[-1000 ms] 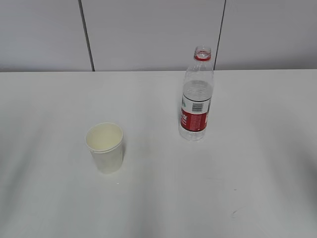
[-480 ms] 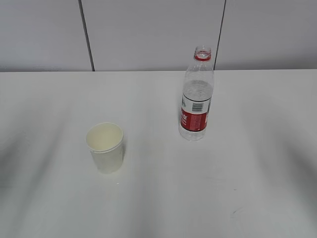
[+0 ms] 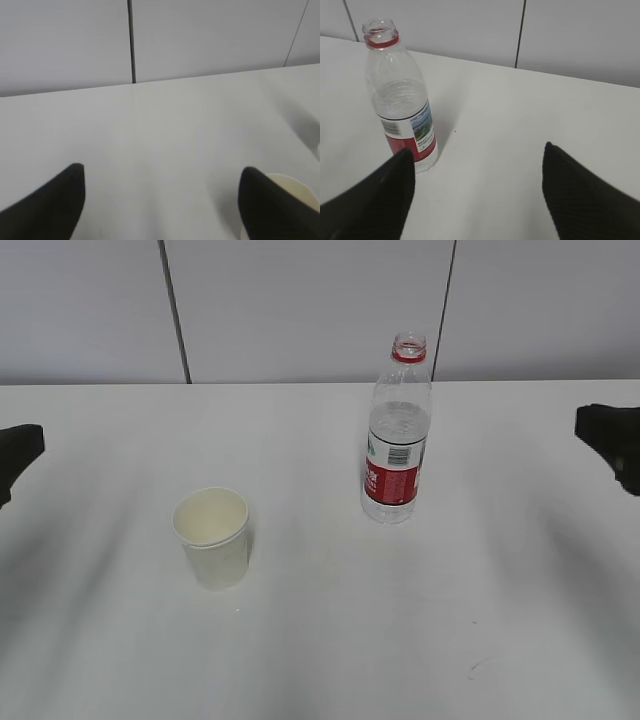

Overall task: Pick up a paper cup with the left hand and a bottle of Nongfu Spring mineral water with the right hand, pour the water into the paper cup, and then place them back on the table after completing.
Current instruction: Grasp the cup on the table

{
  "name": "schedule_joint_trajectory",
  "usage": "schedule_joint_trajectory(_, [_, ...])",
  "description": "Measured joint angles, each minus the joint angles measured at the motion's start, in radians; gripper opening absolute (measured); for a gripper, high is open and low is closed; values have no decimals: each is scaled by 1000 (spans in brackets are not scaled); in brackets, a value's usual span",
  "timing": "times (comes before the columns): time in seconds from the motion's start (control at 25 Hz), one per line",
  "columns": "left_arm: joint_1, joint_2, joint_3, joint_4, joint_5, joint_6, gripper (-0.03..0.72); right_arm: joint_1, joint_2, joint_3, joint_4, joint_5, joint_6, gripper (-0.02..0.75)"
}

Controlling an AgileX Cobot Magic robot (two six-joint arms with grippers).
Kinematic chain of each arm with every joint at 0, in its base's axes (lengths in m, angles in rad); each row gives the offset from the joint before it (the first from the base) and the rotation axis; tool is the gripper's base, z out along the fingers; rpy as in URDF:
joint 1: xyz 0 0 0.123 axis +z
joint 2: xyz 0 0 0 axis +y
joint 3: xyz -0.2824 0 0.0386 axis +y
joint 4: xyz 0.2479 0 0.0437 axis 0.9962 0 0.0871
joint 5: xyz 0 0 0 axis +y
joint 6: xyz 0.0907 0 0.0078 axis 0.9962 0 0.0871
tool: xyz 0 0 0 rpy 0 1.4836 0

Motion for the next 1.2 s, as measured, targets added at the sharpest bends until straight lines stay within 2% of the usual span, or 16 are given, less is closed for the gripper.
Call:
schedule_joint_trajectory(0.36, [-16,14,131,-9,-137,-51,573,18,146,0,-10,-78,0,587])
schedule_joint_trajectory(0.68, [-98,133,135,75,-181,-52,573,18,286,0,-70,-217,0,587])
schedule_joint_trajectory(0.84, [-100,239,135,120,-232,-52,573,18,342,0,-81,-233,0,587])
schedule_joint_trajectory(1.2, [-100,443,135,253,-372,-52,573,18,454,-2,-196,-333,74,587])
